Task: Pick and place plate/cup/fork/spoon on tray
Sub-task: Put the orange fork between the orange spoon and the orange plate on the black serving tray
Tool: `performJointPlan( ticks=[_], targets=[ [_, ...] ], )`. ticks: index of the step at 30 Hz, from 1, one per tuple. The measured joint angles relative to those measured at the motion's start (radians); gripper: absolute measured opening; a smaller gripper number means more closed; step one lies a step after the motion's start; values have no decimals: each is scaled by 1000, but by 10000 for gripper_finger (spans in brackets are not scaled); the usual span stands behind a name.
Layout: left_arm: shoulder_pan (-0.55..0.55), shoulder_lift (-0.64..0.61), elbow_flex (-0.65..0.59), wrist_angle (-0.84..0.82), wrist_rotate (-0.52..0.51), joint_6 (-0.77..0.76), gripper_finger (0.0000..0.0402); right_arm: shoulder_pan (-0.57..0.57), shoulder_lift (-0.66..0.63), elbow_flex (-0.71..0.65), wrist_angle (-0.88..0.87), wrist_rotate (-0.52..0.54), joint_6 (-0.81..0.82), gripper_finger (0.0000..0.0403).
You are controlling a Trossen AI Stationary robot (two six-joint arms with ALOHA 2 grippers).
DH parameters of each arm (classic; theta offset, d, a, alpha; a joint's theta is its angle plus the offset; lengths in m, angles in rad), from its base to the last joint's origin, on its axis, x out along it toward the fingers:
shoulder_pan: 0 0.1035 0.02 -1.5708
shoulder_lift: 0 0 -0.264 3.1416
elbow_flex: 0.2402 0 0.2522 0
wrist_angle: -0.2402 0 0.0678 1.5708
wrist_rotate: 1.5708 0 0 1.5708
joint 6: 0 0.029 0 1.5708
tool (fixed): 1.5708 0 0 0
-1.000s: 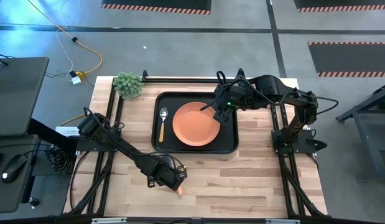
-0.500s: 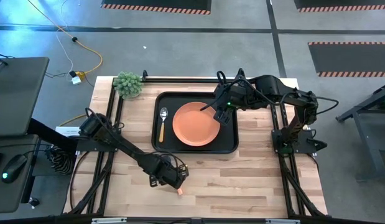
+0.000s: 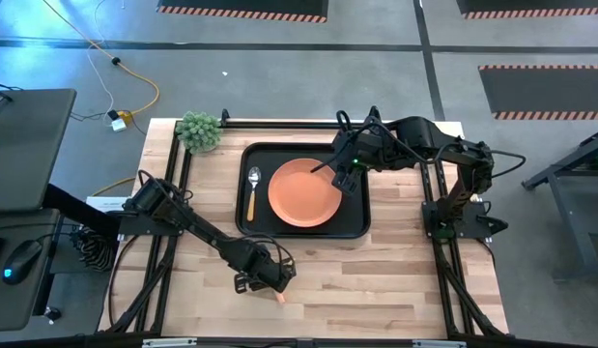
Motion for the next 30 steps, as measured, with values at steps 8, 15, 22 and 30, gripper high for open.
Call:
performJointPlan(
  ticks=[8,15,22,30],
  targets=[
    [-1,3,0,-25,10,1,129,0,0,0,0,-16,-7,96],
    [0,4,-1,-30,40,29,70,0,0,0,0,-17,-7,96],
    [-3,5,-2,-29,42,46,50,0,0,0,0,-17,-7,96],
    [-5,11,31,-48,41,104,52,0,0,0,0,-17,-7,96]
  ],
)
